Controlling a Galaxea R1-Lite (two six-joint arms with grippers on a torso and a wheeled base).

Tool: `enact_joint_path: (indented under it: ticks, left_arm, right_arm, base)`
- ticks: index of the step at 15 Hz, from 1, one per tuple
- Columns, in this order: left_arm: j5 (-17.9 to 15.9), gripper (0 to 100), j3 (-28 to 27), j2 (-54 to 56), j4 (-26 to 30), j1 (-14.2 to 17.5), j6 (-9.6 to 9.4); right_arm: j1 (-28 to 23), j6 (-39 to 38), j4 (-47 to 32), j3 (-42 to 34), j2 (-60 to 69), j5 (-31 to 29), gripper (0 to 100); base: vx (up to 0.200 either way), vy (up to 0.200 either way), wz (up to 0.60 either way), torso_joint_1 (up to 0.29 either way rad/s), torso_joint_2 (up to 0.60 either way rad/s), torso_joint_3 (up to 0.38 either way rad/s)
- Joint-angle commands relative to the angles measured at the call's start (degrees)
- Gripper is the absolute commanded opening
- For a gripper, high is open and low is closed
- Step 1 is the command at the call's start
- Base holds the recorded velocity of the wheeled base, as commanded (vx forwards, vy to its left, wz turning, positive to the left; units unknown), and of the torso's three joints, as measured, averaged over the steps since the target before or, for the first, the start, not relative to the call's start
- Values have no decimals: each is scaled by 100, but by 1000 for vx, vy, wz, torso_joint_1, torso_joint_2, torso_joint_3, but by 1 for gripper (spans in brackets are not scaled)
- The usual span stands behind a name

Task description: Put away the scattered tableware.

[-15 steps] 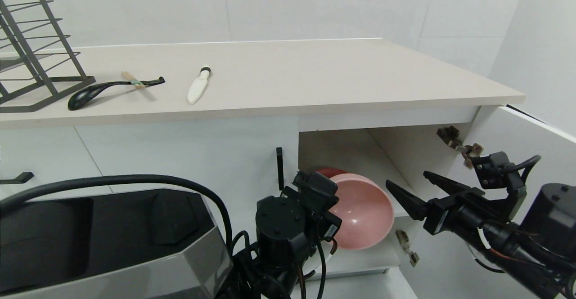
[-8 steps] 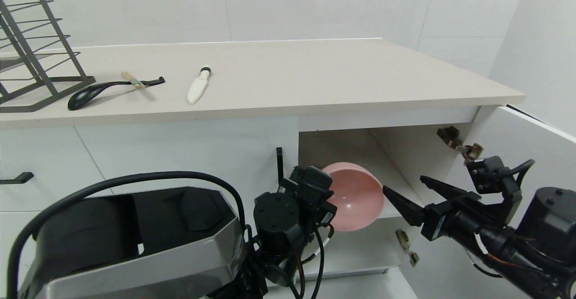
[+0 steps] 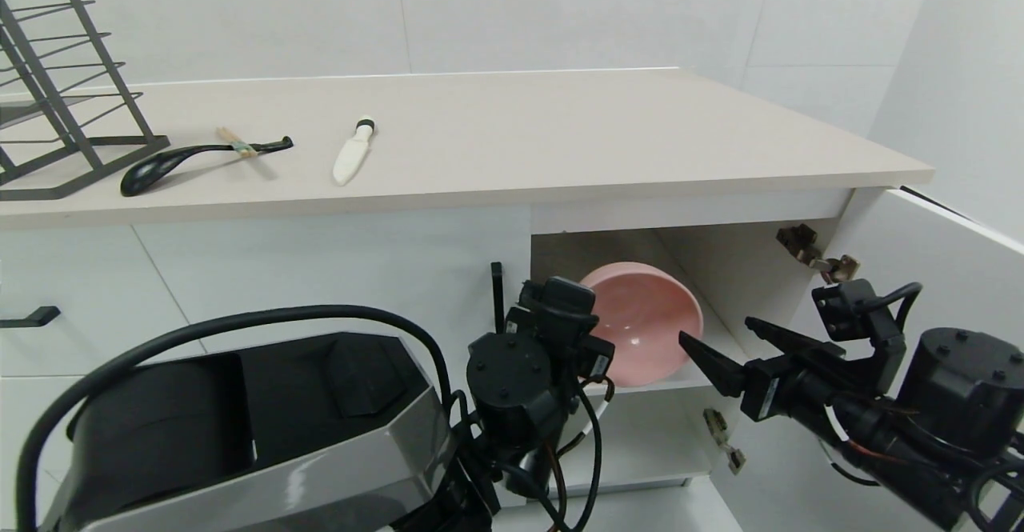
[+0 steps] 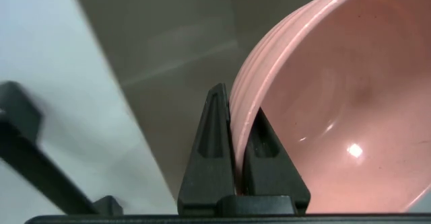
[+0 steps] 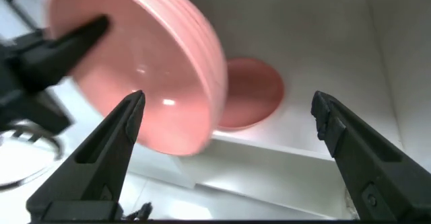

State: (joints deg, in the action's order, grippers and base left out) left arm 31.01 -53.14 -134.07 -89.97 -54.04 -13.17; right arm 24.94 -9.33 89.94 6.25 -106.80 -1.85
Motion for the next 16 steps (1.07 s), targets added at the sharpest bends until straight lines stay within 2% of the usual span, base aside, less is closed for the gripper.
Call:
enact_joint_path:
  ticks: [1,3,6,11,12,16]
  left_arm:
    - [36,0,-83,13,-3,-19,7]
    - [36,0,-83,4,-3,-80,16]
    - [28,0,-100,-84,-3,-397,16]
    - [28,0,-188,-154,-3,-432,16]
    - [28,0,-214,-154,-3,-432,16]
    - [28,0,-302,-154,-3,-388,16]
  right_arm:
    - [-148,1,6,87,-104,1,100]
    - [-148,1,6,122,-174,1,100]
    - [-156,1,6,201,-227,1,100]
    - [-156,-8,6,166,-218,1,100]
    - [-148,-8,6,148,-209,1,0]
    - [55,-8,6,122,-42,1,0]
  base:
    - [0,0,0,0,0,0]
    - [0,0,0,0,0,0]
    - [0,0,0,0,0,0]
    - [0,0,0,0,0,0]
    - [0,0,0,0,0,0]
    - [0,0,0,0,0,0]
